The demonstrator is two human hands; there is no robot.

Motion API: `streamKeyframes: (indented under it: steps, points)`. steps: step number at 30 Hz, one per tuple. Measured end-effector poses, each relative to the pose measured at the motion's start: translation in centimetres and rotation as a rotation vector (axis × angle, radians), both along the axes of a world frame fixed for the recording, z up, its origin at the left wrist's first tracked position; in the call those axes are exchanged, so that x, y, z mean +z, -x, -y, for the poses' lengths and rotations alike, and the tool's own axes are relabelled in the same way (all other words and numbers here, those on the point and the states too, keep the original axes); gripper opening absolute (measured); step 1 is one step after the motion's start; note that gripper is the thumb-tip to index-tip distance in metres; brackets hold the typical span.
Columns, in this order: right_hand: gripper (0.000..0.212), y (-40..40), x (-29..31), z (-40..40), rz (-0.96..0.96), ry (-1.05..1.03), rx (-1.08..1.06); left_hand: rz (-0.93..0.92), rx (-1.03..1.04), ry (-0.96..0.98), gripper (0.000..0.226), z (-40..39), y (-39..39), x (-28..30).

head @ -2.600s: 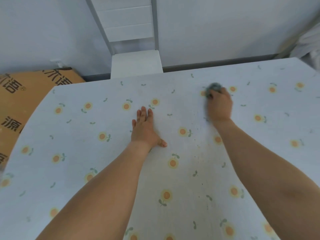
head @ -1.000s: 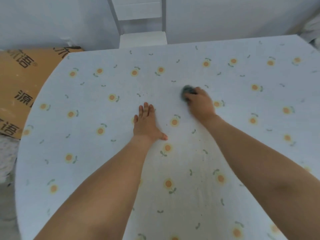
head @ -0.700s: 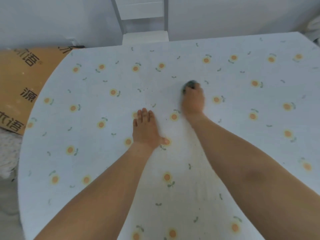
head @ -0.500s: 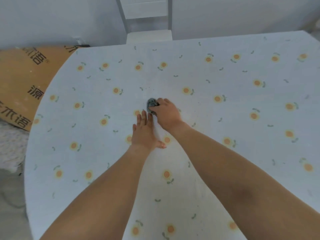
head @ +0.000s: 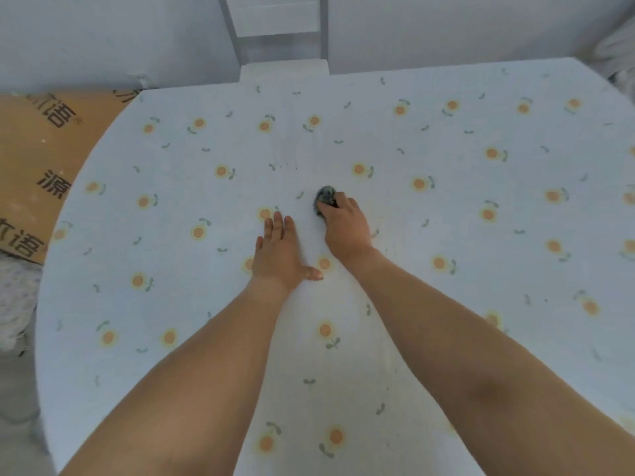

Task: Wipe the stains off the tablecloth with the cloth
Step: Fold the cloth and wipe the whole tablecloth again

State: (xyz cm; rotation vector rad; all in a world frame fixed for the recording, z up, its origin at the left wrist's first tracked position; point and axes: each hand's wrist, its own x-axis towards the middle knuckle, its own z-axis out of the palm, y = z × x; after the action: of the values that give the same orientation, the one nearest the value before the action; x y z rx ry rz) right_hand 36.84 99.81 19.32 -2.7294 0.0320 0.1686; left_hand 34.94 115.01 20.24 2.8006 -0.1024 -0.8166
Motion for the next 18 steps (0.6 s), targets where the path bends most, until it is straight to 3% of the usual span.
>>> streamKeyframes:
  steps: [2, 3, 5, 8, 11, 14, 16, 18]
  points:
    - [0.040, 0.8, 0.0, 2.7, 0.015, 0.091, 0.168, 0.042, -0.005, -0.044, 0.124, 0.0, 1.7, 0.1]
    - [0.037, 1.6, 0.3, 4.8, 0.025, 0.125, 0.137, 0.043, -0.008, -0.063, 0.119, -0.1, 2.8, 0.4]
    - [0.031, 3.2, -0.1, 10.5, 0.074, 0.181, -0.132, 0.011, -0.027, -0.090, 0.120, -0.1, 4.4, 0.6]
    - [0.034, 6.4, 0.1, 14.9, 0.035, 0.192, -0.594, -0.057, -0.029, -0.054, 0.140, -0.6, 6.3, 0.6]
    - [0.032, 5.0, 0.7, 9.9, 0.075, 0.091, -0.726, -0.037, -0.017, -0.013, 0.146, -1.1, 6.5, 0.1]
    - [0.031, 3.4, 0.9, 0.7, 0.133, -0.033, -0.344, -0.013, -0.005, -0.001, 0.145, -1.0, 6.6, -0.1]
    - [0.036, 3.8, 0.9, -4.5, 0.055, 0.041, 0.041, 0.000, 0.012, 0.021, 0.145, -1.2, 6.8, -0.3]
    - [0.040, 4.3, 0.8, -4.4, 0.020, 0.055, 0.217, -0.006, 0.018, 0.035, 0.144, -1.2, 6.8, -0.1]
